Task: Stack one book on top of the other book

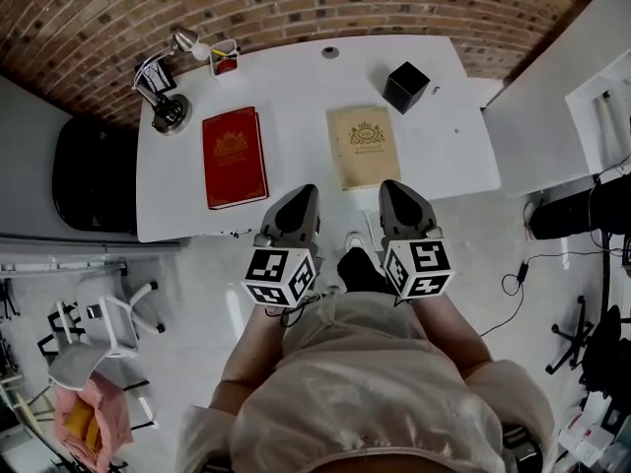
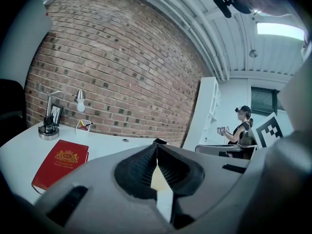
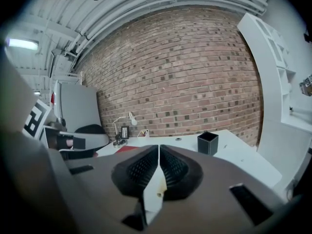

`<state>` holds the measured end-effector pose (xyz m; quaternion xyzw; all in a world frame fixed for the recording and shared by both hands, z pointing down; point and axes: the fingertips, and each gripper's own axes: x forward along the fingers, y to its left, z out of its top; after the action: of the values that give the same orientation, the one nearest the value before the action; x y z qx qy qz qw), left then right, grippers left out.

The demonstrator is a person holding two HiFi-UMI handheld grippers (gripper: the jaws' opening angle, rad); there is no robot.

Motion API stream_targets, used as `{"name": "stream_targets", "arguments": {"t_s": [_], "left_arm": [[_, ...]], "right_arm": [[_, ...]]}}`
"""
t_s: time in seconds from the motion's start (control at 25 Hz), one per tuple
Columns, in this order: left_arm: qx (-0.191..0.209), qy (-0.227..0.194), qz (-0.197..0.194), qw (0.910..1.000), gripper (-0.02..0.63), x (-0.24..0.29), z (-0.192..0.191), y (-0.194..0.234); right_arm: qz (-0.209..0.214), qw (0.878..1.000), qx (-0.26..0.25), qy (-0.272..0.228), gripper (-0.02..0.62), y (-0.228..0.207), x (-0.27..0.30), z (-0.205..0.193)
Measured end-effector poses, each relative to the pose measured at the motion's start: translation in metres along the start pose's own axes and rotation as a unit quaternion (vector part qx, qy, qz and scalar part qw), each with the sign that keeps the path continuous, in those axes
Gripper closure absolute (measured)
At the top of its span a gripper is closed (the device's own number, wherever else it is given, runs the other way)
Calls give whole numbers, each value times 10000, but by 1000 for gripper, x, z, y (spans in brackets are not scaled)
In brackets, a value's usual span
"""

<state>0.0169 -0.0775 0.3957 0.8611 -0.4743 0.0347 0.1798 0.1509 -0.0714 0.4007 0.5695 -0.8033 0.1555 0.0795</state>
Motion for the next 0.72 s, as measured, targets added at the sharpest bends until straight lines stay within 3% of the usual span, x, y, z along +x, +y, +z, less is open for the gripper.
{"name": "stream_targets", "arguments": {"t_s": [0.36,0.72], "left_arm": [[-256,462,356,9980,586,90,-18,26],[-686,1077,600,9900,586,143,-70,47]], "right_arm": [[170,9987,41,475,566,-66,79,-3],[337,9908,96,1309,566,-110,128,-50]]}}
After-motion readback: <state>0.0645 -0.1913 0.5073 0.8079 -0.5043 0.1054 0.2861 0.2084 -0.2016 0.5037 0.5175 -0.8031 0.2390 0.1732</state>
